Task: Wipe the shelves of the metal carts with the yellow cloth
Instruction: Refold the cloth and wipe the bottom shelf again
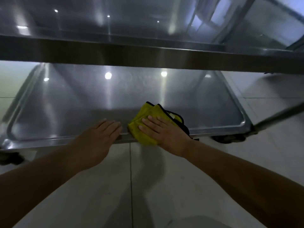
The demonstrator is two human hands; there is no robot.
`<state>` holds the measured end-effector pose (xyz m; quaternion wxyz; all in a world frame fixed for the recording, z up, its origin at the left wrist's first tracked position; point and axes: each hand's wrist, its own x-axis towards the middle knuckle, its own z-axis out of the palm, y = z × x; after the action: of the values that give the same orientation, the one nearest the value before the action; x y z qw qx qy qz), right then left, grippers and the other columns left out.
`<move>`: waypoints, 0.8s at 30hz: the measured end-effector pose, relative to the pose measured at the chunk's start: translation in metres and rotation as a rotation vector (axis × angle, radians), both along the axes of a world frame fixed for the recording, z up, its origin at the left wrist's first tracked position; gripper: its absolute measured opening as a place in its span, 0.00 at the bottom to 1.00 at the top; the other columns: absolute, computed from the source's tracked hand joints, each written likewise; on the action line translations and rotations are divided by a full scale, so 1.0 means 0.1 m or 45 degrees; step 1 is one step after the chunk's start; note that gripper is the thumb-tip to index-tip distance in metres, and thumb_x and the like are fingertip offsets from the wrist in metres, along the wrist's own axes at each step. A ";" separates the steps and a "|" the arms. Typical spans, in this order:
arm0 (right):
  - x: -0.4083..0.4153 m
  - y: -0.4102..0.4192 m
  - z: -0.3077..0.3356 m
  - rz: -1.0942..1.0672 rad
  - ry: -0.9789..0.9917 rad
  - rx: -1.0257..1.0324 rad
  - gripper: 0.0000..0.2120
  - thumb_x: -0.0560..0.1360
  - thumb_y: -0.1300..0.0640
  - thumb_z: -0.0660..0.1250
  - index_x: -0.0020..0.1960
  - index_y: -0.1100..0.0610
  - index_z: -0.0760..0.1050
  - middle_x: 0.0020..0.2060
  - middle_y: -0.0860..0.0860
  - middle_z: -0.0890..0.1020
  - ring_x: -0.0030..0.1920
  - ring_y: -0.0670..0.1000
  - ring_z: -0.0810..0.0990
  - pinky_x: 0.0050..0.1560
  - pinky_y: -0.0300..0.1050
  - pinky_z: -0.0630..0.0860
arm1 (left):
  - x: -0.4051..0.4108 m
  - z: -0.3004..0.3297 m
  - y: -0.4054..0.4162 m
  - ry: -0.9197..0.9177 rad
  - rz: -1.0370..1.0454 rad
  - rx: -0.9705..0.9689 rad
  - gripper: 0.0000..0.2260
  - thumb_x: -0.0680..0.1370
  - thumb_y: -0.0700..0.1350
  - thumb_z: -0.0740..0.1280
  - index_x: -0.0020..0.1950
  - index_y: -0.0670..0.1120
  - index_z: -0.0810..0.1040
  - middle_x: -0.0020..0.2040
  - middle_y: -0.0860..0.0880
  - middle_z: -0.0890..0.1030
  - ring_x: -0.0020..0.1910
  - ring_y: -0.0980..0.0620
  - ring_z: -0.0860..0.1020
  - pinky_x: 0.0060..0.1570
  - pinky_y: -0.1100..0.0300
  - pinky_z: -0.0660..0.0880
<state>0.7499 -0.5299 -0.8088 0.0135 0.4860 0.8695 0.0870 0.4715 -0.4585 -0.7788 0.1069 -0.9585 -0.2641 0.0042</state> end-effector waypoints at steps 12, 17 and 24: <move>1.88 -0.74 0.13 -0.427 0.081 -0.187 0.46 0.68 0.51 0.76 0.77 0.55 0.53 0.75 0.56 0.61 0.75 0.58 0.58 0.73 0.56 0.54 | 1.54 0.02 -0.30 -0.049 -0.291 -0.057 0.27 0.65 0.44 0.56 0.60 0.39 0.79 0.57 0.40 0.80 0.56 0.43 0.77 0.63 0.52 0.60; 2.38 -0.95 0.17 -0.691 0.069 -0.242 0.52 0.64 0.48 0.78 0.77 0.55 0.50 0.75 0.54 0.56 0.75 0.58 0.55 0.72 0.57 0.51 | 1.87 -0.06 -0.42 -0.118 -0.371 -0.029 0.28 0.64 0.44 0.59 0.64 0.39 0.73 0.59 0.40 0.79 0.59 0.46 0.68 0.68 0.54 0.53; 2.30 -1.03 0.17 -0.962 0.078 -0.180 0.48 0.59 0.57 0.82 0.74 0.57 0.65 0.69 0.63 0.70 0.67 0.70 0.69 0.64 0.64 0.66 | 2.00 -0.05 -0.41 -0.148 -0.393 -0.155 0.30 0.63 0.45 0.62 0.65 0.39 0.69 0.60 0.39 0.78 0.60 0.45 0.68 0.68 0.53 0.54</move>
<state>0.9798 -0.6333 -0.7922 0.0521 0.7723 0.6331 0.0013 0.6713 -0.4998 -0.7838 0.0325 -0.9911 -0.1187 -0.0516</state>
